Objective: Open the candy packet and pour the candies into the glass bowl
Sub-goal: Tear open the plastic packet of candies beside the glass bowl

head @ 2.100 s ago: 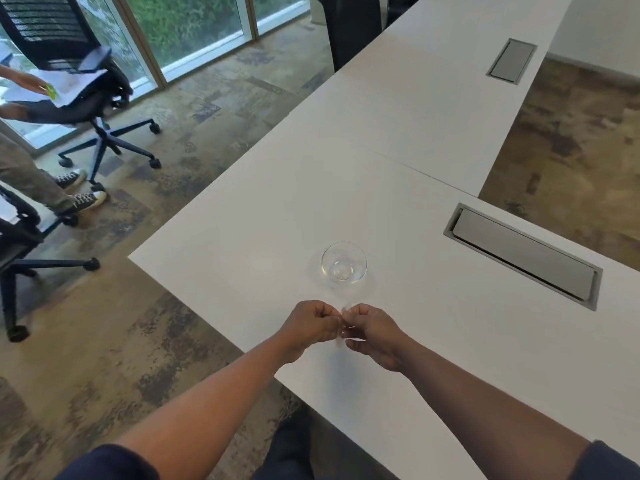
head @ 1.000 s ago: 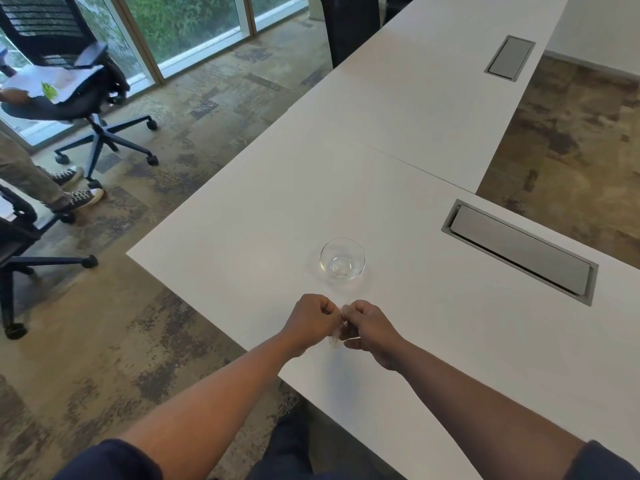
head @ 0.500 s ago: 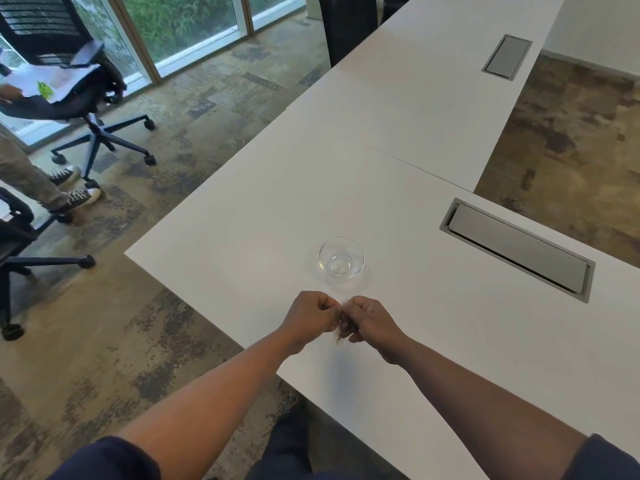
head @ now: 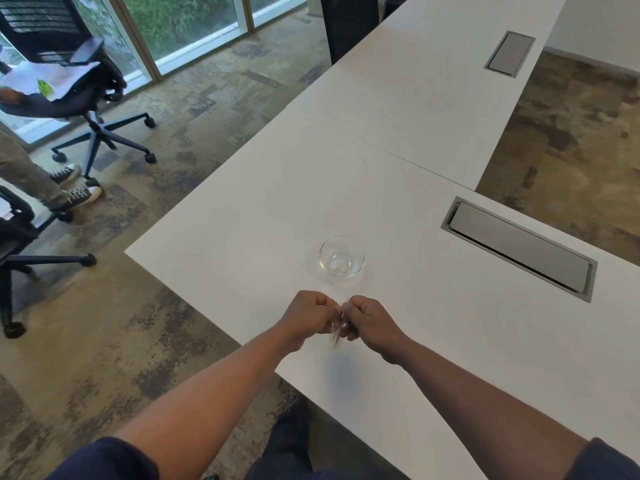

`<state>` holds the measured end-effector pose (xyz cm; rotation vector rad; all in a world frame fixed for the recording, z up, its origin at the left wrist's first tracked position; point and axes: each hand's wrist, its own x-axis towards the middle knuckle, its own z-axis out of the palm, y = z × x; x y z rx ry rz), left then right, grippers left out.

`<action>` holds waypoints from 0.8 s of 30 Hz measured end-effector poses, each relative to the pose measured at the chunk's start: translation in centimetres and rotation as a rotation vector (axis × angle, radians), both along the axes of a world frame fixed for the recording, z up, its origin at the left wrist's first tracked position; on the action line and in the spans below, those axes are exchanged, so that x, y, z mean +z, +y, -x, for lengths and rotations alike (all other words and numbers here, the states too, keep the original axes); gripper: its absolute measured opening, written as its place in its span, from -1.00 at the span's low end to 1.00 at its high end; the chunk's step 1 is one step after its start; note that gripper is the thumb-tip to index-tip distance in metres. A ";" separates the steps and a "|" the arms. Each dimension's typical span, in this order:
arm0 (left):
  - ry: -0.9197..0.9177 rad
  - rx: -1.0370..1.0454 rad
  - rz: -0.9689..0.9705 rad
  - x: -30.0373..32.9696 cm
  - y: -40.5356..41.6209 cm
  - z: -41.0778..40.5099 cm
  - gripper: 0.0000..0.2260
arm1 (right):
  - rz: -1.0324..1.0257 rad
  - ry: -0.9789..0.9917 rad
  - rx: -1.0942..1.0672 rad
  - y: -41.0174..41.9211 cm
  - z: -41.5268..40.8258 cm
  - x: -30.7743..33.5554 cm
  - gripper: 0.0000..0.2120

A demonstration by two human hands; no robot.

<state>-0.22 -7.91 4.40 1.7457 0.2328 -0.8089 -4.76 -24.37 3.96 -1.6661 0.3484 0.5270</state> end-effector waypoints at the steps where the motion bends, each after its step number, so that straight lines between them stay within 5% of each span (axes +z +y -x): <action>1: 0.015 0.009 0.009 0.0 0.0 0.0 -0.87 | 0.001 -0.006 0.001 0.0 -0.1 0.0 -0.73; 24: -0.006 -0.128 -0.106 0.9 -0.4 -0.2 -0.88 | -0.211 0.072 -0.245 -0.6 0.3 -1.1 -0.68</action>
